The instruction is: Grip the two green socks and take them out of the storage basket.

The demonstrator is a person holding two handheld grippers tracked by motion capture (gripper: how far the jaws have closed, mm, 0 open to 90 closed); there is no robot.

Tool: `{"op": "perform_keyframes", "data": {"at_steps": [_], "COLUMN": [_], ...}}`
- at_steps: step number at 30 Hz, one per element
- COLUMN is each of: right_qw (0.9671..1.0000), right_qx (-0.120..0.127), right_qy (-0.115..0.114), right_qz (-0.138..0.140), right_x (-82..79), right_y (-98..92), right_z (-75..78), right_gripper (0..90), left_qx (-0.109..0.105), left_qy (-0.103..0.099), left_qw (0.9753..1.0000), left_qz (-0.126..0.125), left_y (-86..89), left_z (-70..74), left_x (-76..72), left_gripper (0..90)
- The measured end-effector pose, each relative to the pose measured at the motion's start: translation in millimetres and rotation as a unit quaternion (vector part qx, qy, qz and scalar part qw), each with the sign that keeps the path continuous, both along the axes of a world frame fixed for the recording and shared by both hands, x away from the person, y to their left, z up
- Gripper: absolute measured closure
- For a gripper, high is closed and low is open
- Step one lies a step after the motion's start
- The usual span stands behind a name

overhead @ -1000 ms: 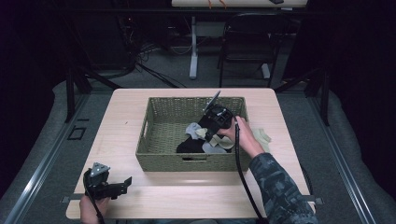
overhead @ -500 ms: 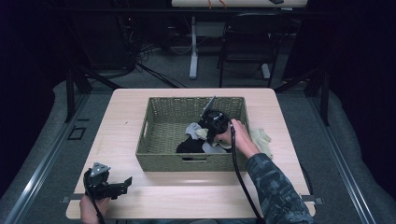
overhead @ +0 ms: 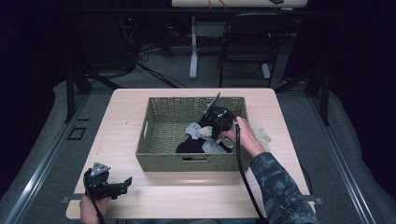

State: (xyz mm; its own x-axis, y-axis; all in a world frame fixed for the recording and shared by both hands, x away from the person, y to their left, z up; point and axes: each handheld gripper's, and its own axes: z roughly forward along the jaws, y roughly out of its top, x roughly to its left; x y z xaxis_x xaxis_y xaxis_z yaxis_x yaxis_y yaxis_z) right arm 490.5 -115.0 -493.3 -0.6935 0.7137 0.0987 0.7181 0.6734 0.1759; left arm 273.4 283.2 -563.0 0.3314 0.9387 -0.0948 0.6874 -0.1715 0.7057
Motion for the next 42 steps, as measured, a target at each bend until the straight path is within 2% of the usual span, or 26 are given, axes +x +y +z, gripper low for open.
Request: {"op": "perform_keyframes", "data": {"at_steps": [6,10,14,19,21,23,27,33,34,40,42], "right_qw": [0.9999,0.9999,0.9998,0.9996,0.9992,0.999,0.999,0.9982,0.9983,0.9979,0.9972], "right_qx": [0.011,0.008,0.014,0.016,0.017,0.023,0.02,0.028,0.022,0.027,0.029], "right_qy": [-0.006,-0.01,-0.016,-0.023,-0.035,-0.039,-0.041,-0.053,-0.052,-0.058,-0.068], "right_qz": [0.0,0.001,0.0,0.004,0.003,0.001,0.002,0.008,0.013,0.011,0.011], "right_x": [-2.7,-2.7,-3.3,-5.1,-6.7,-7.9,-8.2,-9.6,-9.6,-11.6,-13.2], "right_y": [-4.6,-6.4,-8.8,-11.0,-12.3,-12.7,-13.1,-9.5,-9.3,-8.9,-10.1], "right_z": [14.8,20.7,34.4,45.4,52.5,57.4,67.6,92.0,96.1,112.6,122.9], "right_gripper": [69.6,69.6,69.7,69.7,69.7,69.8,69.8,69.8,69.9,69.8,69.7], "left_qx": [0.0,0.0,0.004,0.001,0.001,0.006,0.002,0.005,0.006,0.005,0.004], "left_qy": [0.001,0.001,0.004,0.005,0.004,0.006,0.002,0.004,0.005,0.004,0.004], "left_qw": [1.0,1.0,1.0,1.0,1.0,0.9999,1.0,1.0,1.0,1.0,1.0], "left_qz": [0.0,0.0,-0.007,-0.003,-0.004,-0.006,-0.003,-0.006,-0.005,-0.006,-0.007], "left_y": [0.0,-0.3,-2.6,-0.5,-1.3,-2.3,-1.0,-2.4,-2.3,-2.8,-2.2], "left_z": [0.0,0.0,-1.3,-0.7,-1.1,-1.5,-0.5,-0.4,-0.3,-0.5,-0.3], "left_x": [0.1,1.0,5.3,3.4,4.0,2.9,0.9,1.3,1.4,1.7,1.5], "left_gripper": [0.2,0.2,0.2,0.2,0.2,0.2,0.2,0.2,0.1,0.1,0.1]}}
